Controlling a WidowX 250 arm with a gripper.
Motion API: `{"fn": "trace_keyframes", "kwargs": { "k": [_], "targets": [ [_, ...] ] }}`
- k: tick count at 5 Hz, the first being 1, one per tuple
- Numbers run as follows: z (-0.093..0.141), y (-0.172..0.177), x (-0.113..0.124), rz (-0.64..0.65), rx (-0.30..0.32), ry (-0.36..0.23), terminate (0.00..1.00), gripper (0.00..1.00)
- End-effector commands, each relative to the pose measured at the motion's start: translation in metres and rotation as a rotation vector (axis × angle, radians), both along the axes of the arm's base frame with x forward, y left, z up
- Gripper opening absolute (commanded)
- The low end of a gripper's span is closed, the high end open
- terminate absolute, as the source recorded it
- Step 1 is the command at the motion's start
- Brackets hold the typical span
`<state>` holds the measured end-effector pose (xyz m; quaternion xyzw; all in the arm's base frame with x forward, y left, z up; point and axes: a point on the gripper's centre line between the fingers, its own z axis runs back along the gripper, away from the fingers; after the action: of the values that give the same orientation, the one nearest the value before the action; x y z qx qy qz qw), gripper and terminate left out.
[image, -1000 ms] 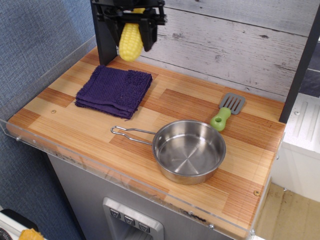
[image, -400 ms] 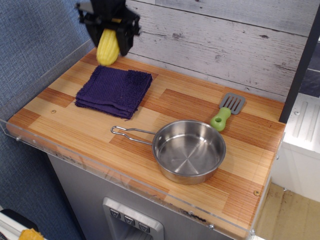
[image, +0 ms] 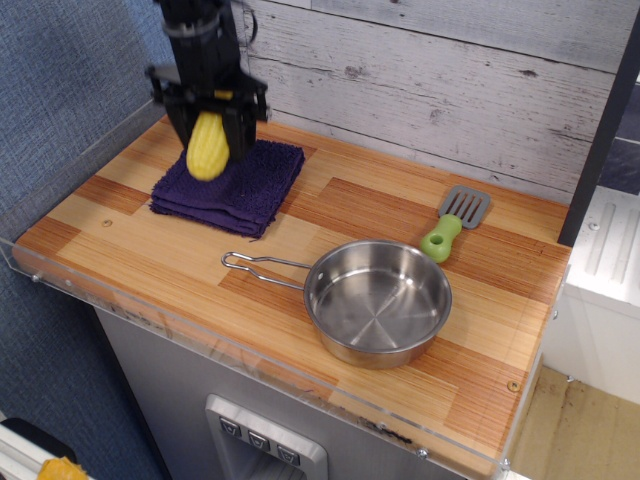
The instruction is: Place the corn on top of the purple towel
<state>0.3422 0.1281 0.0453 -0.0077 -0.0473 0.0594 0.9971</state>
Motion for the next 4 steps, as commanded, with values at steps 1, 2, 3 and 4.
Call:
{"fn": "trace_keyframes", "kwargs": {
  "k": [1,2,3,4],
  "targets": [
    [0.005,0.016,0.002,0.056,-0.022,-0.002,0.0,0.0],
    [0.015,0.015,-0.001,0.08,-0.027,-0.025,0.0,1.0],
    [0.039,0.01,-0.003,0.068,-0.029,-0.076,0.0,1.0],
    [0.075,-0.002,-0.005,0.054,-0.064,-0.146,0.0,1.0]
  ]
}}
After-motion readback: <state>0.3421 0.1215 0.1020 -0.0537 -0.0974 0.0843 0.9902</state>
